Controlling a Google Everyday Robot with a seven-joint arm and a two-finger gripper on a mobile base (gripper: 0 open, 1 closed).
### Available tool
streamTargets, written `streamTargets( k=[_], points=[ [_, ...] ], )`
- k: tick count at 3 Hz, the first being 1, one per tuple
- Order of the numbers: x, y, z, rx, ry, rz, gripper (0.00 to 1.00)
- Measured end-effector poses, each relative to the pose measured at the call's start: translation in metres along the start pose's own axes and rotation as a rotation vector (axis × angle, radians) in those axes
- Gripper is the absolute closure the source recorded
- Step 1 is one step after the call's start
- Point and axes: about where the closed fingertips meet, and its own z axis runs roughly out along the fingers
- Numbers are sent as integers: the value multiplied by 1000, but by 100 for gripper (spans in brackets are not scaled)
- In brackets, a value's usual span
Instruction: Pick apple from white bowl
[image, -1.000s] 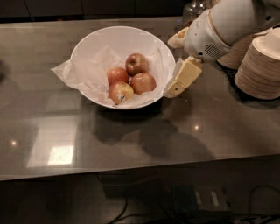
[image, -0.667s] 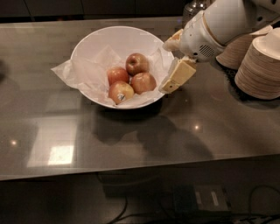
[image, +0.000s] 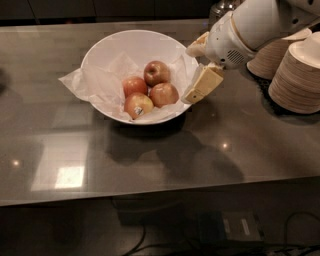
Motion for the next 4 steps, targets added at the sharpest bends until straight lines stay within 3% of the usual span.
streamTargets(
  k=[1,2,4],
  points=[
    [-7,-2,6,-6,-12,-10,37],
    [-15,-5,9,-7,-17,-22,43],
    [-22,-5,28,-27,1,-34,40]
  ],
)
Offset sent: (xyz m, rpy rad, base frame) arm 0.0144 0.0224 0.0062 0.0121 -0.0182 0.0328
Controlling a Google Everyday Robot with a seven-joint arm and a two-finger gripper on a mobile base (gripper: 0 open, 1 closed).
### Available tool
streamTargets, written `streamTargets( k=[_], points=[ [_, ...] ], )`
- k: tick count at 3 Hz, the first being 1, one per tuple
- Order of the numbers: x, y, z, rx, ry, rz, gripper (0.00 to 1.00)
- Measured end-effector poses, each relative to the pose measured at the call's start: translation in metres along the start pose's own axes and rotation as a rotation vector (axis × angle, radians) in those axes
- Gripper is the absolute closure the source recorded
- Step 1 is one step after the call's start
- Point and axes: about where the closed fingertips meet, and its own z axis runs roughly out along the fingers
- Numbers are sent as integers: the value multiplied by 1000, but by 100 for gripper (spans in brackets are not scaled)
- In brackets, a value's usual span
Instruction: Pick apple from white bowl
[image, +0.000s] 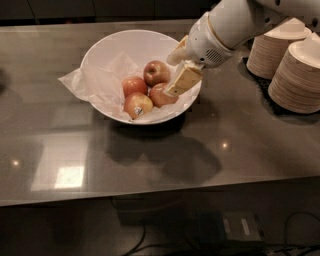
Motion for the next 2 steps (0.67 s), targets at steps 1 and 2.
streamTargets(
  k=[1,2],
  points=[
    [4,1,17,-19,21,14,38],
    [12,0,32,-26,48,35,38]
  ],
)
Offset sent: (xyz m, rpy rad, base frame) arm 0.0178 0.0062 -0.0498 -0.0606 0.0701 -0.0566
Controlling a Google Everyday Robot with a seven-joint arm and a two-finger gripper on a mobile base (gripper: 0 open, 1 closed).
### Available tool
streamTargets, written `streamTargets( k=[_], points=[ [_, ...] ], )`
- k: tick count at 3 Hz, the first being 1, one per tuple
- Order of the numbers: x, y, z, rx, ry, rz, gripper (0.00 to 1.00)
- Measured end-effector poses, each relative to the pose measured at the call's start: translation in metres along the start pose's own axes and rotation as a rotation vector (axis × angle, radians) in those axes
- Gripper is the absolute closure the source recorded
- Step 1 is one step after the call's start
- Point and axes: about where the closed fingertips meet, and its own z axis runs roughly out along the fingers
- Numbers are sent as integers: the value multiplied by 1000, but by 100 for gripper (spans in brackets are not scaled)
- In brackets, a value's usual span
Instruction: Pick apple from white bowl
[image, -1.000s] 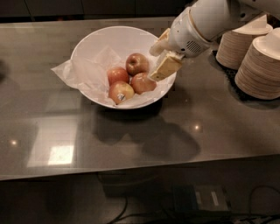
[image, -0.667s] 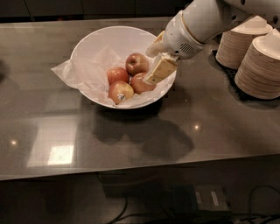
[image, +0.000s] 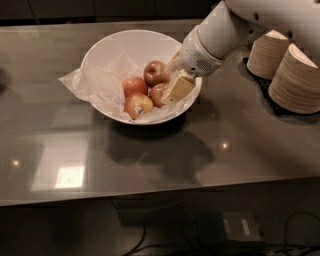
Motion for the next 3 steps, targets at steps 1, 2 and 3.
streamTargets(
  k=[1,2,3],
  points=[
    [6,-1,13,-4,21,21,36],
    [12,-3,26,-8,33,48,38],
    [14,-3,41,-17,36,63,38]
  ],
)
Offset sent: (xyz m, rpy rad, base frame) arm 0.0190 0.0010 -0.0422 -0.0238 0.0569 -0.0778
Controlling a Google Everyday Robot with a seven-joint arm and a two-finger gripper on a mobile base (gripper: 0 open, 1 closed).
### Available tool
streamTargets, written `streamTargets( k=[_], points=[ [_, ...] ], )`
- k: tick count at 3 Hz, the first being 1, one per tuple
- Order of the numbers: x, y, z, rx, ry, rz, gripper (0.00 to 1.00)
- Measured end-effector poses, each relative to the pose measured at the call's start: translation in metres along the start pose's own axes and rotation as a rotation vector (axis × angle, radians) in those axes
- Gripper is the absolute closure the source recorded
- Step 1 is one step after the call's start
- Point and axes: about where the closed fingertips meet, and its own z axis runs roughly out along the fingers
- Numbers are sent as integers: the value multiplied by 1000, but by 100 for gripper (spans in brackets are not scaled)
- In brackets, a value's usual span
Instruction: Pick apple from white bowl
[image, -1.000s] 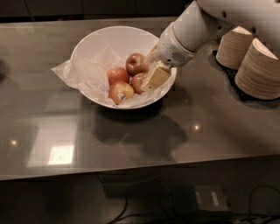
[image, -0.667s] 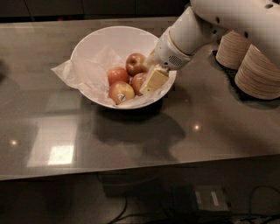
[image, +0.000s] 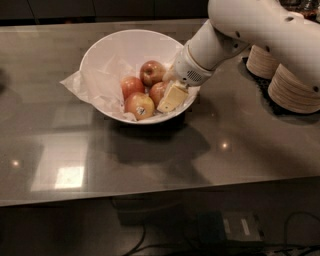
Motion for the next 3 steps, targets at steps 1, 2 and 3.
streamTargets(
  k=[1,2,3],
  points=[
    [-2,2,12,-13,4,11,38],
    [-2,2,12,-13,4,12,35],
    [-2,2,14,-17,3,19,54]
  ],
)
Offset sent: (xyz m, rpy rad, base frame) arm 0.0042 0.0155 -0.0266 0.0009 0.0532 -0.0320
